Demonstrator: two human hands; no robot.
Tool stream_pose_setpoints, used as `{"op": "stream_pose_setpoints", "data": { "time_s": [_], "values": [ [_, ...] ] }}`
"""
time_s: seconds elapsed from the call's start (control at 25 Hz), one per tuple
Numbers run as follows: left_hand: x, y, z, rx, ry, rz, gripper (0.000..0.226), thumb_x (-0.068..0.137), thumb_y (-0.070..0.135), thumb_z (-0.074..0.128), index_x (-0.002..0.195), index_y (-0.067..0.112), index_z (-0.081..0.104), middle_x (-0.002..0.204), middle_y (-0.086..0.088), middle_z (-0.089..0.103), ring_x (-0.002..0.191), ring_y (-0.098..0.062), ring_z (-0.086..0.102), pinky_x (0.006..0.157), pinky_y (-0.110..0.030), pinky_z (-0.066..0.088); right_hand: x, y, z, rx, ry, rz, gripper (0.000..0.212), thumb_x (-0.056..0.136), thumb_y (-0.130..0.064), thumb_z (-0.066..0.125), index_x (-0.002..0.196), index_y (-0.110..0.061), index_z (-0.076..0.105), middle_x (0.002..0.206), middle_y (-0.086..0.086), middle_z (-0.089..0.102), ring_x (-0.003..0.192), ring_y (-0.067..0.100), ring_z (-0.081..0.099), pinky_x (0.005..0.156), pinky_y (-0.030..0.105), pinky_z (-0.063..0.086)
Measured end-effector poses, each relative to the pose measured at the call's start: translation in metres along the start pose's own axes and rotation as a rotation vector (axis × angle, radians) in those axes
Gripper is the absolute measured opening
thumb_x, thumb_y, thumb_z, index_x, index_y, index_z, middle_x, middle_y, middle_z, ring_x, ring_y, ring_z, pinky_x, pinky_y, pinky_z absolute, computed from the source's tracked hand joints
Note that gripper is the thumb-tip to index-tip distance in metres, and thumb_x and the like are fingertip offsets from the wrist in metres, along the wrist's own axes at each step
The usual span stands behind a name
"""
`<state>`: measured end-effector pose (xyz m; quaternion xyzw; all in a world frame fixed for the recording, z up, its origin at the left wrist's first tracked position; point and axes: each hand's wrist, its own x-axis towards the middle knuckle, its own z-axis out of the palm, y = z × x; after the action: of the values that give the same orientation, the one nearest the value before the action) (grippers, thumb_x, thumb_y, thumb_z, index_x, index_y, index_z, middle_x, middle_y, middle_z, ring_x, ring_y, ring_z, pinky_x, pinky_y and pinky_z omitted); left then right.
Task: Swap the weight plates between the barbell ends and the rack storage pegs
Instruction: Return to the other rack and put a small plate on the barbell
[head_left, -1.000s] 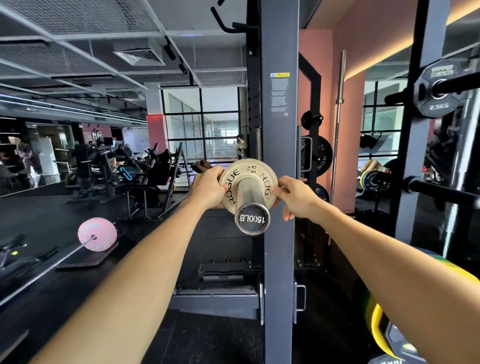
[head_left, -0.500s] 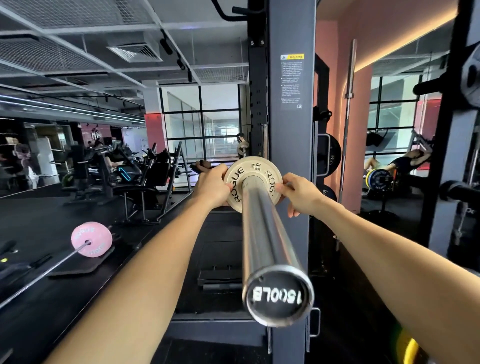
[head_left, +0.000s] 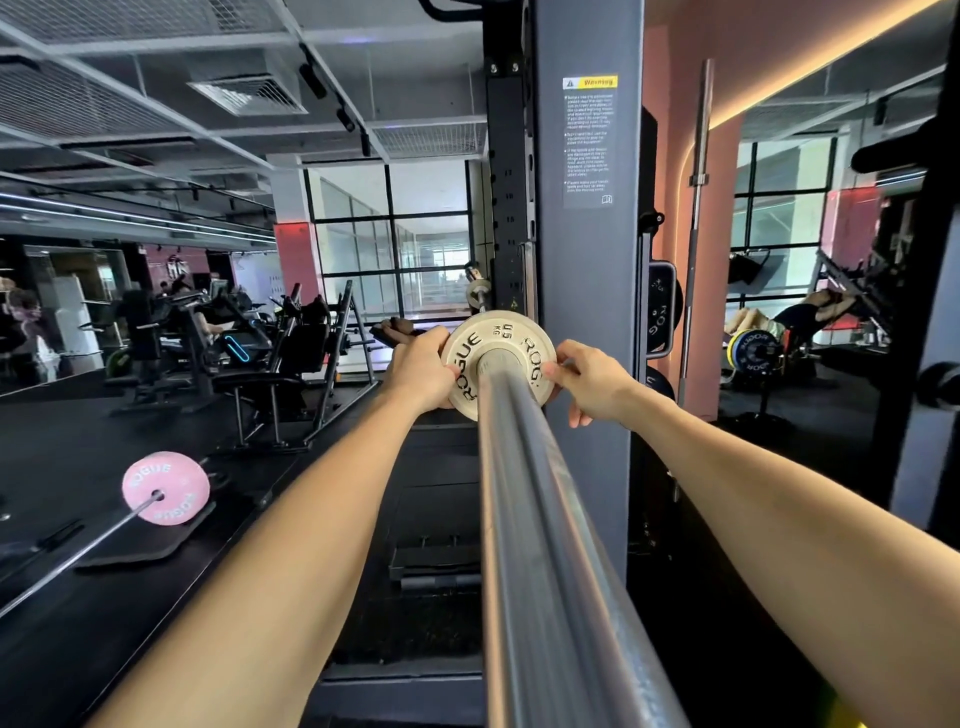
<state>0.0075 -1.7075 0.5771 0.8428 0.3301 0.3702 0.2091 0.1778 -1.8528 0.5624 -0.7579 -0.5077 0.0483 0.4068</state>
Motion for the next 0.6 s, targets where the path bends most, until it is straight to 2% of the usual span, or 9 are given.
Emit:
{"op": "stream_pose_setpoints", "data": {
  "time_s": [0.12,0.24,0.32,0.4,0.48,0.56,0.6],
  "values": [
    [0.003,0.000,0.000,-0.027,-0.031,0.002,0.018,0.090,0.006,0.062,0.097,0.023,0.059,0.103,-0.009,0.065,0.087,-0.027,0.068,0.059,-0.039,0.062,0.003,0.001,-0.002,0.000,-0.010,-0.010,0.021,0.100,-0.035,0.045,0.102,-0.015,0.048,0.102,0.011,0.067,0.040,0.014,0.061,0.046,0.027,0.049],
    [-0.005,-0.001,-0.003,-0.034,-0.048,-0.001,0.012,0.094,0.012,0.060,0.101,0.021,0.057,0.103,-0.012,0.066,0.078,-0.029,0.071,0.055,-0.040,0.062,-0.002,0.000,0.001,0.046,0.014,0.027,0.024,0.100,-0.035,0.046,0.108,-0.012,0.049,0.100,0.010,0.068,0.047,0.020,0.063,0.045,0.028,0.049],
    [-0.014,-0.006,-0.009,0.024,-0.084,-0.004,0.012,0.095,0.026,0.060,0.105,0.020,0.056,0.098,-0.010,0.068,0.067,-0.027,0.071,0.058,-0.042,0.062,-0.010,-0.001,0.004,0.078,0.015,0.061,0.026,0.099,-0.036,0.047,0.111,-0.013,0.048,0.102,0.009,0.069,0.053,0.024,0.064,0.047,0.030,0.052],
    [-0.029,-0.012,-0.016,0.065,-0.108,-0.020,0.023,0.093,0.041,0.060,0.107,0.023,0.056,0.092,-0.006,0.067,0.062,-0.022,0.066,0.063,-0.042,0.062,-0.021,0.001,0.004,0.085,0.038,0.070,0.027,0.098,-0.038,0.049,0.113,-0.016,0.048,0.108,0.005,0.066,0.062,0.027,0.067,0.052,0.033,0.054],
    [-0.046,-0.012,-0.026,0.080,-0.105,-0.032,0.032,0.090,0.048,0.061,0.113,0.026,0.055,0.089,-0.004,0.065,0.064,-0.017,0.060,0.067,-0.039,0.060,-0.035,-0.002,-0.002,0.056,0.085,0.054,0.030,0.097,-0.038,0.050,0.117,-0.015,0.051,0.114,0.002,0.062,0.074,0.030,0.070,0.054,0.033,0.053],
    [-0.063,-0.004,-0.040,0.102,-0.084,-0.031,0.037,0.090,0.048,0.061,0.118,0.026,0.055,0.096,-0.002,0.065,0.070,-0.014,0.056,0.070,-0.030,0.050,-0.051,-0.009,-0.012,0.033,0.117,0.029,0.034,0.097,-0.040,0.050,0.120,-0.014,0.053,0.118,0.003,0.061,0.085,0.029,0.068,0.054,0.028,0.047],
    [-0.070,0.001,-0.047,0.111,-0.071,-0.025,0.038,0.090,0.047,0.062,0.120,0.025,0.056,0.100,0.000,0.064,0.078,-0.015,0.056,0.073,-0.028,0.044,-0.058,-0.014,-0.017,0.016,0.123,0.015,0.037,0.097,-0.041,0.050,0.121,-0.014,0.054,0.118,0.003,0.061,0.087,0.026,0.066,0.059,0.027,0.044]
  ]
}}
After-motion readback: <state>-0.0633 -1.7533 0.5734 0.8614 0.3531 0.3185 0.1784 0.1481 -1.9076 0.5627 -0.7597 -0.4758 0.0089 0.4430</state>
